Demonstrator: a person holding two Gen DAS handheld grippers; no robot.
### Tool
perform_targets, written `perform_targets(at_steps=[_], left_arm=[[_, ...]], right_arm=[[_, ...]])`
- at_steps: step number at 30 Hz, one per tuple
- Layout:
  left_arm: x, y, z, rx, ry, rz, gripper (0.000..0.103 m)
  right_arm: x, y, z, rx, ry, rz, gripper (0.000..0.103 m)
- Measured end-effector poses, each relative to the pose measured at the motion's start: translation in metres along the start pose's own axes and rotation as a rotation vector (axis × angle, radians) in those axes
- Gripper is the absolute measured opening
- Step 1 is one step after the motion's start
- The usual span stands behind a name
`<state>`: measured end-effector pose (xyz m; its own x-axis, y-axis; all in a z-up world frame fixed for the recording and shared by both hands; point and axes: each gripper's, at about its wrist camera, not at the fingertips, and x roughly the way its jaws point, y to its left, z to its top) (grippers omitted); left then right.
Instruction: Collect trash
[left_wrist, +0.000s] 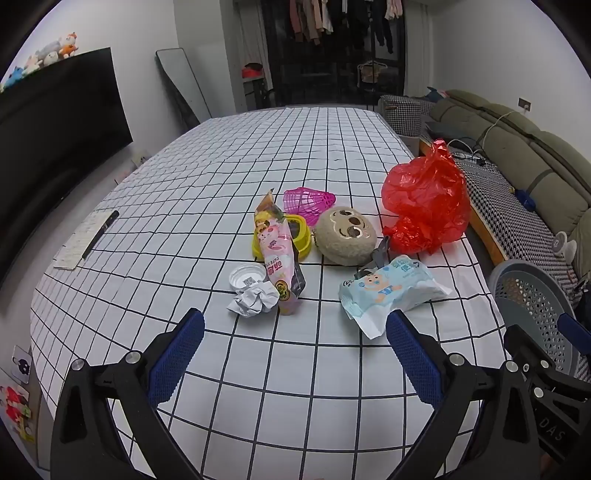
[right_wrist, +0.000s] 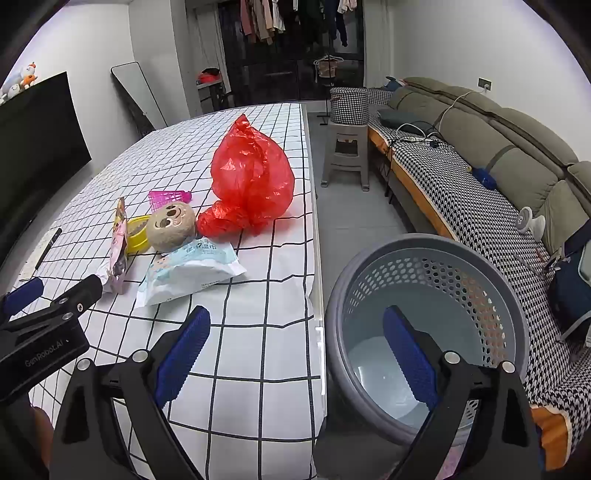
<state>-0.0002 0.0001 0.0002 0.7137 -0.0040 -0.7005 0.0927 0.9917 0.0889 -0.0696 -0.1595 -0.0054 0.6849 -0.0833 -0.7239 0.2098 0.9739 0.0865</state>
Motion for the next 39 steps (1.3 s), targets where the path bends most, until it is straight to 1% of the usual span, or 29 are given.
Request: perform_targets(at_steps=[8,9,14,16,25,39], left_arm=[[-0.004,-0.002,-0.002,0.006,0.0,0.004,0.097],[0.004,-0.002,0.0,0.0,0.008,0.001,0.097],[0.006,-0.004,-0.001,0.0,0.016,0.002,0.097],[0.001,0.001,-0.001,-0.001,0.009,-0.001,0.097],[-0.004,0.001,0.0,-0.002,0.005,-0.014,0.097],[0.001,0.0,0.001,0.0,0.008,-0.001,0.097]], right_arm=[[0.0,0.0,0.0,-0.002,0.0,-0.002,0.09],[0.0,0.0,0.0,-0.002,-0.001,-0.002,0.09],[0.0,0.0,0.0,-0.002,0.0,-0.002,0.09],[0.0,0.001,0.001,-0.002,-0.001,-0.003,0.09],[0.001,0.0,0.0,-0.001,0.0,-0.001,0.09],[0.002,0.0,0.002,0.002,0.003,0.0,0.09]])
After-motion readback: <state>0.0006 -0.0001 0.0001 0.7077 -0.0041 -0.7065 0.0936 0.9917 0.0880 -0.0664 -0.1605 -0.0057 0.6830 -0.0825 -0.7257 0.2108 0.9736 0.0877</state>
